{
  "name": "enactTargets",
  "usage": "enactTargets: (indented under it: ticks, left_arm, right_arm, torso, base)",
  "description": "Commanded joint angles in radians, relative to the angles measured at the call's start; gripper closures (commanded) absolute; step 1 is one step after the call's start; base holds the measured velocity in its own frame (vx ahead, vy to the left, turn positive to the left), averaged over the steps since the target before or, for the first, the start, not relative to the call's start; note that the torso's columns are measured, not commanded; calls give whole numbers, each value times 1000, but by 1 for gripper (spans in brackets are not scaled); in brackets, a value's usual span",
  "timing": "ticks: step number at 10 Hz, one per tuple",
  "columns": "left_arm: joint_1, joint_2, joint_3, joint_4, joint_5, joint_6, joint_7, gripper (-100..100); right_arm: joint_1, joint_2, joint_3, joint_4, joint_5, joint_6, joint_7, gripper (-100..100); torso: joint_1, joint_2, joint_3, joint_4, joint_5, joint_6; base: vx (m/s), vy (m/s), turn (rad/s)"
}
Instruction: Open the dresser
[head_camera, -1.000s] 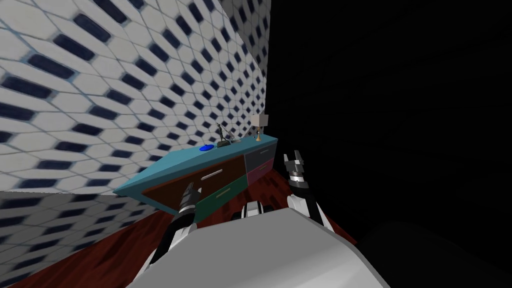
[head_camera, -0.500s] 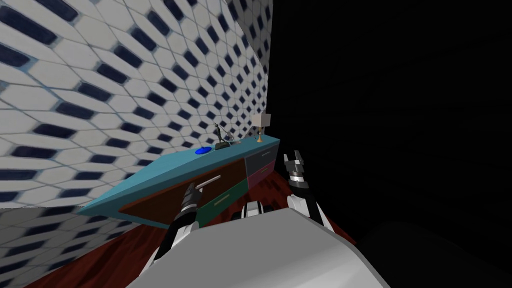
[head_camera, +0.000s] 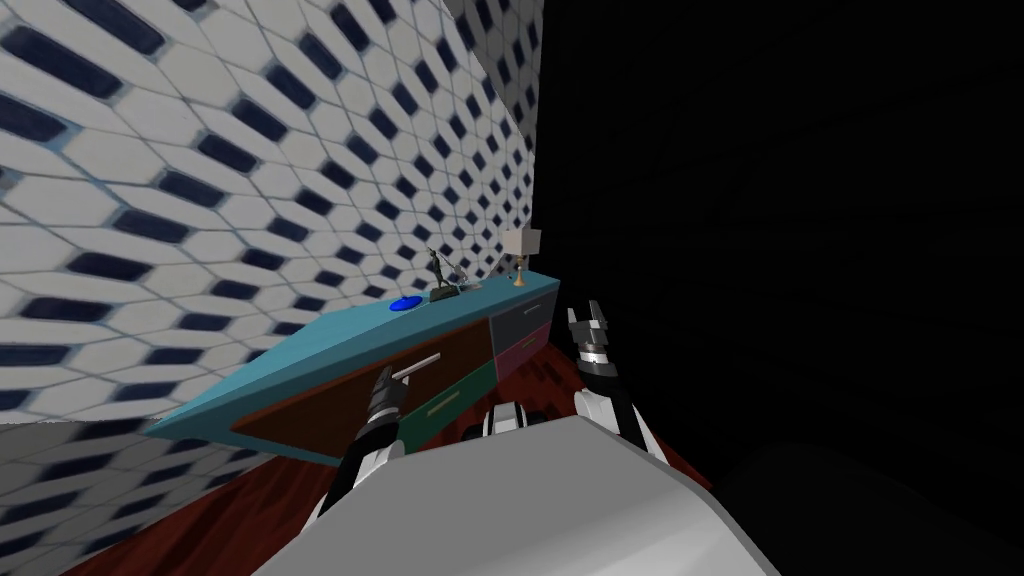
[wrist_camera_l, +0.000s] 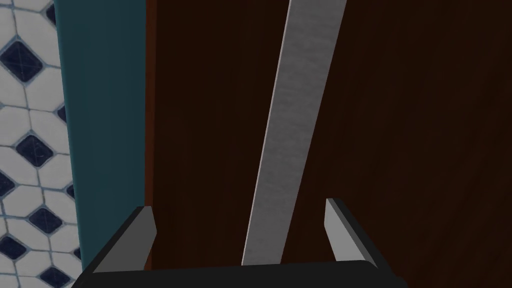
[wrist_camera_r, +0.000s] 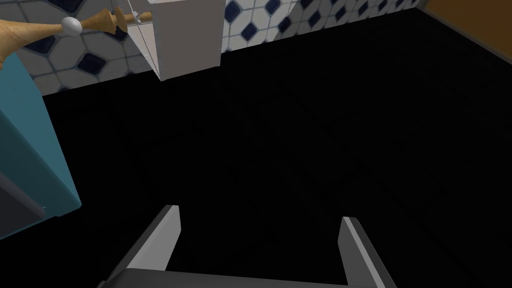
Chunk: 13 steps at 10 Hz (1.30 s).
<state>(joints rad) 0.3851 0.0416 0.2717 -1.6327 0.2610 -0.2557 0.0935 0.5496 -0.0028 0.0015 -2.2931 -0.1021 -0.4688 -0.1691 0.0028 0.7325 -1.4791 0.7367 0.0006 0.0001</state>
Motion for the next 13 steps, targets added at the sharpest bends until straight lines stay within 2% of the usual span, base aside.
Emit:
enactTargets:
  ticks: [1, 6, 7, 11, 12, 13]
  left_arm:
    - [0, 0, 1, -1, 0, 2, 0, 100]
    - [36, -1, -10, -50, 5, 8, 4, 100]
    - [37, -6, -11, -40, 3, 20, 1, 100]
    - [65, -10, -24, -72, 5, 1, 3, 100]
    - [61, -10, -24, -55, 4, 12, 1, 100]
    - [72, -25, -5, -97, 8, 55, -3, -100]
  right_arm:
    - [0, 0, 0, 0, 0, 0, 0, 0]
    - [-1, 0, 0, 0, 0, 0, 0, 0]
    - [-1, 0, 0, 0, 0, 0, 0, 0]
    - [-1, 0, 0, 0, 0, 0, 0, 0]
    - [-1, 0, 0, 0, 0, 0, 0, 0]
    - [0, 0, 0, 0, 0, 0, 0, 0]
  torso:
    - [-2, 3, 1, 0, 0, 0]
    - [-9, 14, 7, 7, -6, -1]
    - [-9, 13, 6, 8, -8, -1]
    - [-9, 13, 6, 6, -6, -1]
    - [-9, 14, 7, 7, -7, -1]
    - [-5, 8, 4, 6, -6, -1]
  base:
    - [8, 4, 1]
    - [-144, -84, 7]
    - [-87, -42, -3]
    - [-159, -76, 6]
    - [-95, -45, -6]
    - [-30, -12, -103]
